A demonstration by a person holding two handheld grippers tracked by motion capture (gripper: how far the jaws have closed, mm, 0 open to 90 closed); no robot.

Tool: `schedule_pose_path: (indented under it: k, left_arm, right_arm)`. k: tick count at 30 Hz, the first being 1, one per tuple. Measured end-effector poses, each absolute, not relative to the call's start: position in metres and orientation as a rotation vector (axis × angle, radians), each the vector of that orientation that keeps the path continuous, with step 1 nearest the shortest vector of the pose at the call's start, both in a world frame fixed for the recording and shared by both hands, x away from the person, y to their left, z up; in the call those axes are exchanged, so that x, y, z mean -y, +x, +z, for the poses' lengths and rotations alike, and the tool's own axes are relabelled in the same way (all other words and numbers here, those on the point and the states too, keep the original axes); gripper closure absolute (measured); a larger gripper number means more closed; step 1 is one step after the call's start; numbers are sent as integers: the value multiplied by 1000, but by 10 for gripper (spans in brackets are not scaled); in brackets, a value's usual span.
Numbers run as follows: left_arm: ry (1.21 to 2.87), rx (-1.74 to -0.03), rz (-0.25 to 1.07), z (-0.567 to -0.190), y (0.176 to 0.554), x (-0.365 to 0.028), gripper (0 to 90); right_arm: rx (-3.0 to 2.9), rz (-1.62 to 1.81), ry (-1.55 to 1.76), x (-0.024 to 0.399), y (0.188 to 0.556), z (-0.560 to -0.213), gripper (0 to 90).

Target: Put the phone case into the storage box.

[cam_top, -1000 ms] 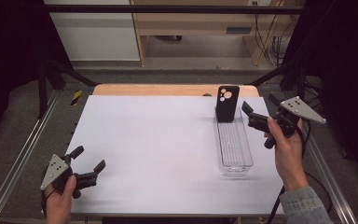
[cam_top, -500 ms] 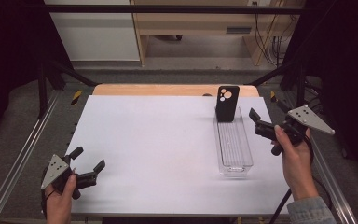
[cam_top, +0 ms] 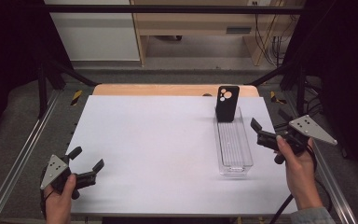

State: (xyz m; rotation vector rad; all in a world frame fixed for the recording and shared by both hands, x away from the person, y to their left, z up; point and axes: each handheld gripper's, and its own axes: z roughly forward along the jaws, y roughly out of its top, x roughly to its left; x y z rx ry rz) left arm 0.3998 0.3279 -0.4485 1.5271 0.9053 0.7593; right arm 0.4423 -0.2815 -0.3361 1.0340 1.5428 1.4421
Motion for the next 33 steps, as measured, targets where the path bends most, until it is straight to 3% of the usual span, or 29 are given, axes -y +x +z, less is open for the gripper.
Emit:
schedule_pose_path:
  k: [33]
  left_arm:
    - [1532,-912,740,-449,401,-326,18]
  right_arm:
    - [-1567,1396,1047,295,403,-389,36]
